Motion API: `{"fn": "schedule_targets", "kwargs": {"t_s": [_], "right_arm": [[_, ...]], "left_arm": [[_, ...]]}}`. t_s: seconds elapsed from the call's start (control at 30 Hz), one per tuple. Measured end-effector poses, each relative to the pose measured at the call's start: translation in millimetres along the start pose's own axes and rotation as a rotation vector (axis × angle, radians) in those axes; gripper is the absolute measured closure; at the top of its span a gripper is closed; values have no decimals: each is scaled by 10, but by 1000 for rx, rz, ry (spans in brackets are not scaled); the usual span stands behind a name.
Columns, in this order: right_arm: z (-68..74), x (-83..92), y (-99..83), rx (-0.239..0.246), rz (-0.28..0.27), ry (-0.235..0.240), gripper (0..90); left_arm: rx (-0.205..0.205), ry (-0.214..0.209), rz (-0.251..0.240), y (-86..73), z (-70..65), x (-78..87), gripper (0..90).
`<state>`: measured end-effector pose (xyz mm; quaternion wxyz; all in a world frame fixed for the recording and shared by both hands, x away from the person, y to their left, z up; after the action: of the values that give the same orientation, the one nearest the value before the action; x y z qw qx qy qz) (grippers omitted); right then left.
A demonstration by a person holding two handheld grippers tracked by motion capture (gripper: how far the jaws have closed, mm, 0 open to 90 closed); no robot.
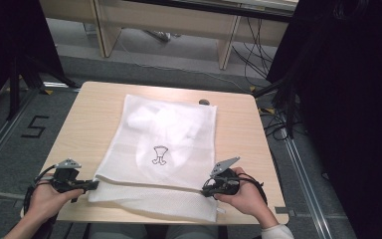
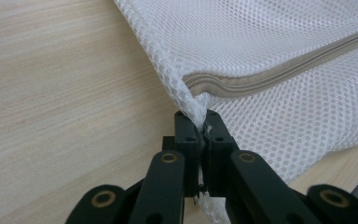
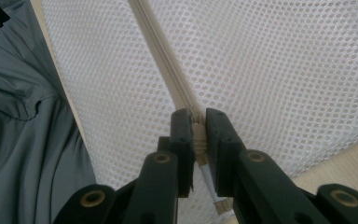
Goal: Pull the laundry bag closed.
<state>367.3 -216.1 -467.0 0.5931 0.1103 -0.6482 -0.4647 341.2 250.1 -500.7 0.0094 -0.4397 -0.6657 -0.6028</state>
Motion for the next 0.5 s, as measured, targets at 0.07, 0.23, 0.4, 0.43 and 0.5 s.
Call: {"fn": "schedule_targets", "kwargs": {"t_s": [0.07,0.23,0.4,0.43,0.5], "right_arm": [[-1,7,3,0,4,1,825],[-2,22,-6,-11,15,-11,825],[-14,28,-15,5,16,-15,825],[-19,29,-19,0,19,2,825],[-26,39,-31,4,16,-10,825]], "left_arm": [[-3,1,2,-1,2,1,861],[-3,0,5,-2,3,1,861],[0,-3,9,-5,2,-1,861],[-4,-3,14,-6,4,-1,861],[-1,1,-4,-15,-1,-11,861]]}}
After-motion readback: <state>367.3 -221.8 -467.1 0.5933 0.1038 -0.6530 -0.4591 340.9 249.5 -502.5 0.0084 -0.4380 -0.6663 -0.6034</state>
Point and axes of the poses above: each handheld gripper's, and its own axes: x roughly backward along the jaws, y roughly out of its top, z roughly to its left, the point moved 1 cm from there along -x, roughly forward along the jaws, and after that the axes turned 15 degrees about -z, right-handed, at the moved point
